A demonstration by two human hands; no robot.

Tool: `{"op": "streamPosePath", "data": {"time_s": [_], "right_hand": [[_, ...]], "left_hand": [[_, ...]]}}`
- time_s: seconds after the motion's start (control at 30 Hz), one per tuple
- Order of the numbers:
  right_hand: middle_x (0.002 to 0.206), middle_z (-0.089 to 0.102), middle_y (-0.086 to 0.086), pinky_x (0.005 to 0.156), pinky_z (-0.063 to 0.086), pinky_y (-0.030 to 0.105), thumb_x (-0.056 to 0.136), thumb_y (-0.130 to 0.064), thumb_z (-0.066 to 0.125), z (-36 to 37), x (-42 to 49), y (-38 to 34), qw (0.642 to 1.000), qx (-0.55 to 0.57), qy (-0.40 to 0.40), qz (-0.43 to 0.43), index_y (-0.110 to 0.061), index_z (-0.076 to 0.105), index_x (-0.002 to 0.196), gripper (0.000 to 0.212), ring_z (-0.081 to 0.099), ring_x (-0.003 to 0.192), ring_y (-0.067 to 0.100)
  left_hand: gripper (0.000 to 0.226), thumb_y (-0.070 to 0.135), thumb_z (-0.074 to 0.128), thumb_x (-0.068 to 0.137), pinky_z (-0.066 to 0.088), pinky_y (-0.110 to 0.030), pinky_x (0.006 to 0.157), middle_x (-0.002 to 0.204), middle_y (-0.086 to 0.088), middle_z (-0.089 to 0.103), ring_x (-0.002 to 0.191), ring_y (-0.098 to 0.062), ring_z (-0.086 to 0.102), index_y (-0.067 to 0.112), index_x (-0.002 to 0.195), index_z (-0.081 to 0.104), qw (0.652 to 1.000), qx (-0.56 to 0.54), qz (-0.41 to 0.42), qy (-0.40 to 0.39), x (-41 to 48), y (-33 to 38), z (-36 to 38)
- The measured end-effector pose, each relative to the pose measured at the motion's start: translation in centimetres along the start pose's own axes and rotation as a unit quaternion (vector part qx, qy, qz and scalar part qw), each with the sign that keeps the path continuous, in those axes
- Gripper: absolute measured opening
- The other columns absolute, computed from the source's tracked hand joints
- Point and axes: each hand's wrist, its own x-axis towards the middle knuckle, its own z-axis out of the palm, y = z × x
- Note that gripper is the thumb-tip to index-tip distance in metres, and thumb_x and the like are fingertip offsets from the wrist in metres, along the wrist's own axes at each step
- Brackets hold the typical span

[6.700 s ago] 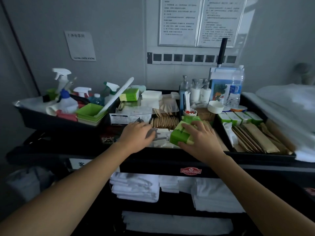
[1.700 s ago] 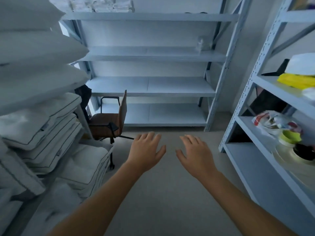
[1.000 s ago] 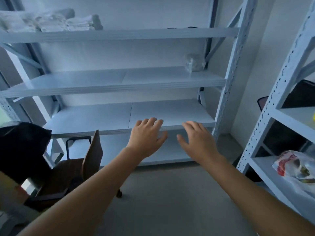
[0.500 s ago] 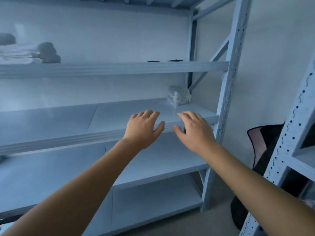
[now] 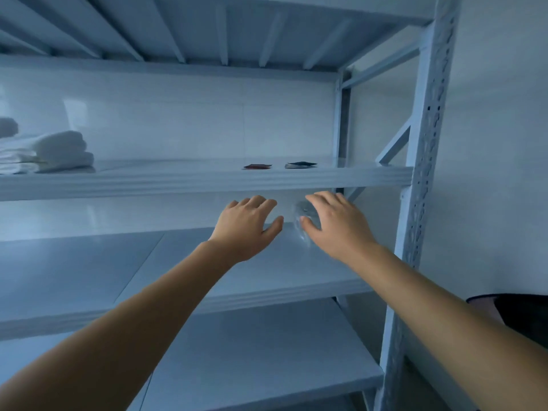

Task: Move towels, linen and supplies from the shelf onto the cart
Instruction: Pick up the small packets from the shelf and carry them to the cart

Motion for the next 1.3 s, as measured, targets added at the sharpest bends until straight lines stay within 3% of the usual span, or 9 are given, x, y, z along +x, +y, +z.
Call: {"op": "streamPosePath", "data": {"time_s": [0.63,0.9,1.07,1.2,1.3], "right_hand": [[0.135,0.054,-0.002,0.1,0.04,0.038,0.095,-0.044,0.049,10.9,8.2,6.1,0.998,0.037,0.032,-0.045,-0.015,0.049,0.139,0.052,0.047,0.125,0.023],[0.132,0.057,0.001,0.098,0.041,0.038,0.094,-0.04,0.054,10.0,11.8,6.6,0.991,0.058,0.091,-0.08,-0.013,0.052,0.136,0.049,0.049,0.12,0.024],[0.129,0.058,0.0,0.096,0.041,0.039,0.092,-0.04,0.055,10.5,14.6,8.5,0.988,0.053,0.113,-0.095,-0.015,0.054,0.134,0.049,0.049,0.12,0.024],[0.134,0.053,-0.001,0.1,0.037,0.04,0.092,-0.046,0.055,10.9,17.7,10.1,0.991,0.042,0.084,-0.096,-0.017,0.05,0.137,0.053,0.046,0.124,0.024],[0.143,0.046,-0.002,0.106,0.032,0.041,0.091,-0.057,0.05,11.4,20.3,11.1,0.996,0.027,0.02,-0.079,-0.022,0.042,0.143,0.064,0.04,0.132,0.022]], "left_hand": [[0.057,0.056,0.029,0.093,0.045,-0.038,0.086,0.12,0.001,0.065,0.104,-0.026,0.061,0.02,0.124,0.061,0.999,0.003,0.0,0.033,7.9,-3.7,11.5],[0.054,0.052,0.034,0.092,0.045,-0.039,0.085,0.117,-0.001,0.065,0.103,-0.027,0.06,0.016,0.126,0.057,0.996,0.002,-0.029,0.083,10.5,-4.1,9.8],[0.05,0.049,0.039,0.091,0.046,-0.04,0.083,0.11,-0.003,0.063,0.099,-0.028,0.057,0.014,0.119,0.06,0.992,0.041,0.007,0.118,13.5,-4.9,9.8],[0.051,0.049,0.039,0.089,0.045,-0.041,0.082,0.112,-0.005,0.06,0.098,-0.03,0.055,0.012,0.118,0.06,0.988,0.091,0.022,0.121,15.8,-6.1,9.7],[0.063,0.058,0.028,0.087,0.042,-0.042,0.089,0.12,-0.006,0.058,0.106,-0.032,0.055,0.015,0.122,0.056,0.991,0.12,-0.006,0.052,17.2,-7.6,9.8]]}}
